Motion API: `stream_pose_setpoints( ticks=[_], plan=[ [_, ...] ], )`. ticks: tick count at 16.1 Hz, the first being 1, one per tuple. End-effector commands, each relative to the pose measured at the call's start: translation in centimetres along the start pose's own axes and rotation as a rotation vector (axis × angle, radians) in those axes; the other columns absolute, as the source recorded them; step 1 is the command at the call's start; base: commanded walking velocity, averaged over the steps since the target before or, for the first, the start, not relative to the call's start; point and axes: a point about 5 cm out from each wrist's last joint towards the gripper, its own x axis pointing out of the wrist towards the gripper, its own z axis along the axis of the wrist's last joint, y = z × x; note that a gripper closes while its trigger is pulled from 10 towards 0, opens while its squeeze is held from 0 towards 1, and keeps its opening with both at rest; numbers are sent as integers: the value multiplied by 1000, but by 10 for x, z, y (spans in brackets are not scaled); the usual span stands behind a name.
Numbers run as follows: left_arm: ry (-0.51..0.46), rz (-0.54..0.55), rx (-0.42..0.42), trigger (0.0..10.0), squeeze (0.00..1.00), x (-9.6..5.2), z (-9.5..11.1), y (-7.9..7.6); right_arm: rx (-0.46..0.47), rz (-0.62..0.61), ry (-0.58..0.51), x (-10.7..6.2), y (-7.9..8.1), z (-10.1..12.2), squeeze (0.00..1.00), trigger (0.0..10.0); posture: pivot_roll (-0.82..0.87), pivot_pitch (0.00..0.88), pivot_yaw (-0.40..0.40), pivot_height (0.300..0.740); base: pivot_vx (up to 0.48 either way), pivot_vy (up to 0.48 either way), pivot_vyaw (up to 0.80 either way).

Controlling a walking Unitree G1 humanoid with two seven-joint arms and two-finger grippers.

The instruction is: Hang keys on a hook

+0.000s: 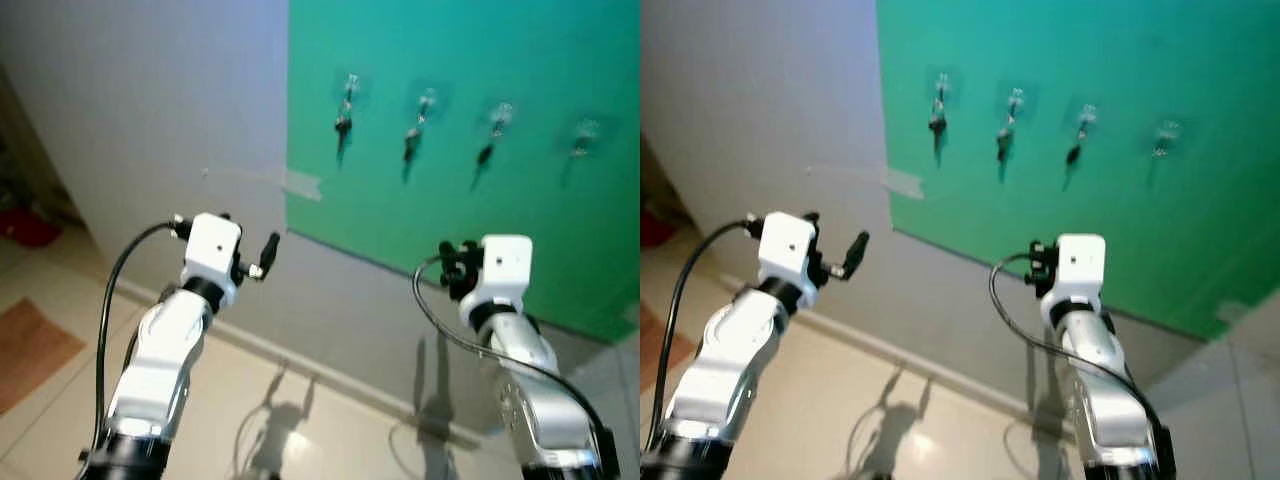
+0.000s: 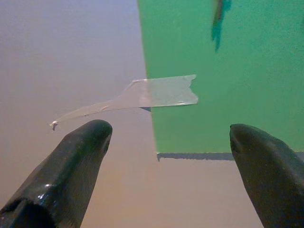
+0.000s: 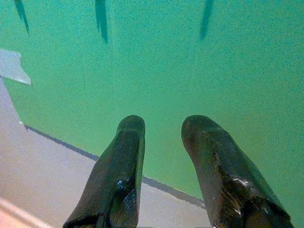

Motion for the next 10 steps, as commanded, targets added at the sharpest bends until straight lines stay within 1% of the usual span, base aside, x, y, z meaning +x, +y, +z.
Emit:
stream_pose_setpoints(
  ticks=[1, 3, 5, 8, 10],
  plan=[
    [1, -11, 11, 10000, 0, 2, 1, -6, 9, -40, -32, 1, -9, 2, 0, 10000, -77, 0, -39, 740, 0, 469, 0],
    [7, 0, 18, 10000, 0, 3, 0, -4, 4, -14, -48, 5, -2, 3, 0, 10000, -81, 0, -39, 740, 0, 463, 0],
    [4, -4, 19, 10000, 0, 5, 2, -4, -21, 8, -62, 5, 3, 5, 0, 10000, -100, 0, -26, 740, 0, 463, 0],
    [0, -20, 15, 10000, 0, 7, 2, -8, -25, 4, -57, 1, 1, 1, 0, 10000, -103, 0, -24, 740, 0, 465, 0],
    [1, -16, 14, 10000, 0, 4, 1, -9, -26, 27, -58, 5, 3, 1, 0, 10000, -81, 0, -35, 740, 0, 463, 0]
  ],
)
